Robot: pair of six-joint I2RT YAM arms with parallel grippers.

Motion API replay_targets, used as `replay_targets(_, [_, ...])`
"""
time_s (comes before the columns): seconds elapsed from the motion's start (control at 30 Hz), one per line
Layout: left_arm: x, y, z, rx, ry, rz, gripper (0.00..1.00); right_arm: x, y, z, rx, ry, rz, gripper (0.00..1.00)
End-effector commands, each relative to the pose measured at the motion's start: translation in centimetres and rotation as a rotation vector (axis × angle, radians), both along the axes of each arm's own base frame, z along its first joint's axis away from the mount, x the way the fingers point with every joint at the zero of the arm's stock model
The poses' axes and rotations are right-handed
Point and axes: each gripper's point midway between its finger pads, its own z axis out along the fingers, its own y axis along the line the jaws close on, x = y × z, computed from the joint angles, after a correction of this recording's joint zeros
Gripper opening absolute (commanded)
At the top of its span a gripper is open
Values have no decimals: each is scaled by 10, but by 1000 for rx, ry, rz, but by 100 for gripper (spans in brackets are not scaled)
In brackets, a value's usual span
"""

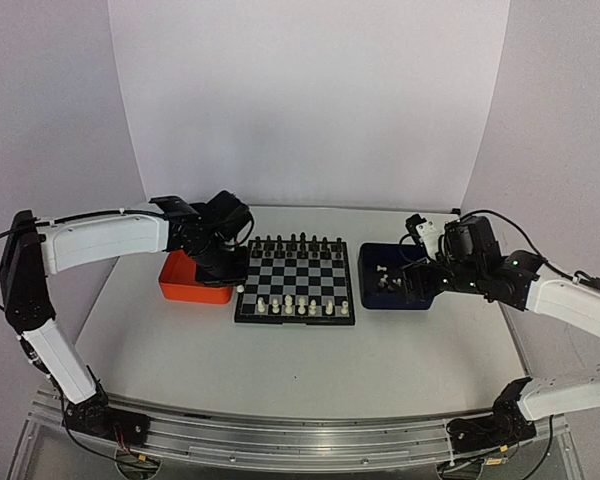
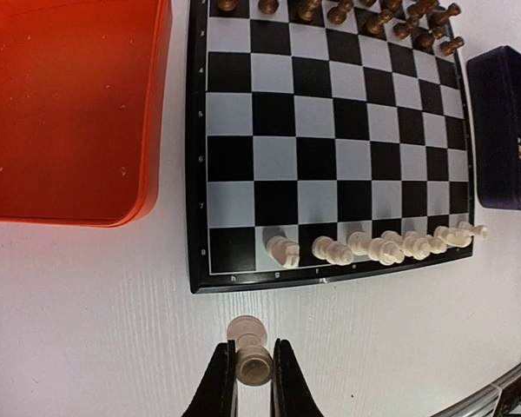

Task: Set up the chess pieces on the board
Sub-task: Place the chess piece on the chessboard.

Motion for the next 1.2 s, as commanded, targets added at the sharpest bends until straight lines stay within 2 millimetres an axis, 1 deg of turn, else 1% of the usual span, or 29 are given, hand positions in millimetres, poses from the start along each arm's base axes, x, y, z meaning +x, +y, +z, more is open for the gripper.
replay_targets(0.0, [9, 0, -19, 23, 63, -5, 0, -1, -11, 0, -40, -16, -35, 92])
replay_targets(0.07, [13, -1, -28, 35, 79, -11, 0, -1, -12, -2, -46, -13, -33, 92])
replay_targets(0.23, [21, 0, -39, 54, 84, -3, 0, 0, -14, -4, -60, -14, -44, 92])
replay_targets(0.37, [24, -6, -45, 17, 76, -11, 0, -1, -13, -5, -81, -21, -17, 92])
replay_targets(0.6, [29, -8, -55, 17, 76, -7, 0, -1, -15, -7, -99, -25, -16, 92])
replay_targets(0.93, [24, -7, -72, 29, 116, -7, 0, 0, -17, -7, -108, -28, -24, 92])
replay_targets(1.17, [27, -7, -79, 42, 116, -1, 0, -2, -19, -6, -106, -32, -27, 92])
